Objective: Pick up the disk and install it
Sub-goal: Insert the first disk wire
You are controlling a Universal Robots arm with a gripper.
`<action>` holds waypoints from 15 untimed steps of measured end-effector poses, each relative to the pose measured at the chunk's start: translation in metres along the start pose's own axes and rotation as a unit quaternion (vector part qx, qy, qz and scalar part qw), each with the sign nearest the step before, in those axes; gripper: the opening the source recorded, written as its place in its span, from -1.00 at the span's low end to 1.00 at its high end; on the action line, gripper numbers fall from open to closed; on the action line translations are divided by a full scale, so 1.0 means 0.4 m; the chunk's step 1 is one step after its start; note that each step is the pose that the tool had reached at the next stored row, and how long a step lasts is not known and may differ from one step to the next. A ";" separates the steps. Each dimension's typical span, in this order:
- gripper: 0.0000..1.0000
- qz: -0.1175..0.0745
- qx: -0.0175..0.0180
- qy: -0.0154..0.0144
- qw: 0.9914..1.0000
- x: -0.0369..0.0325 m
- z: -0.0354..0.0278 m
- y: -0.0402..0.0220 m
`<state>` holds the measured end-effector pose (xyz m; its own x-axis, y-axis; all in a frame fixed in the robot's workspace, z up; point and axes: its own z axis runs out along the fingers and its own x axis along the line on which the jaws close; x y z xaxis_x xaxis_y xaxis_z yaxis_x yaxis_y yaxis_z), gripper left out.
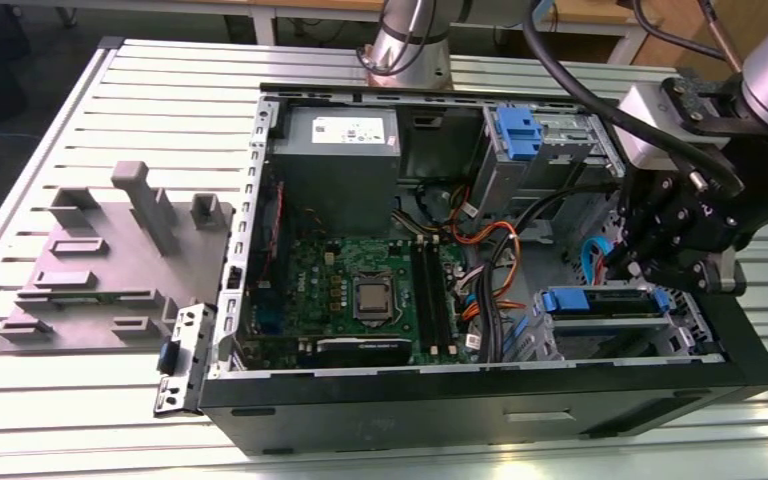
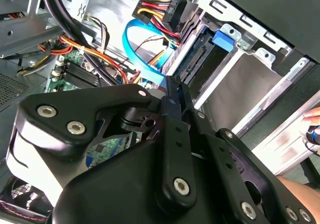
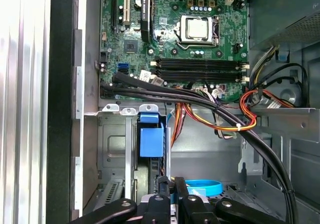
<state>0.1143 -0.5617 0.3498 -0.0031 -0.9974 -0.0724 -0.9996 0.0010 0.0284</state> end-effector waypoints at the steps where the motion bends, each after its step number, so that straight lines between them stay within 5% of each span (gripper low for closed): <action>1: -0.68 0.000 0.000 0.000 1.000 0.002 0.000 0.000; 15: -0.68 0.000 0.001 0.000 1.000 0.026 0.010 -0.001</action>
<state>0.1144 -0.5719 0.3449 -0.0031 -0.9974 -0.0722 -0.9996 0.0011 0.0270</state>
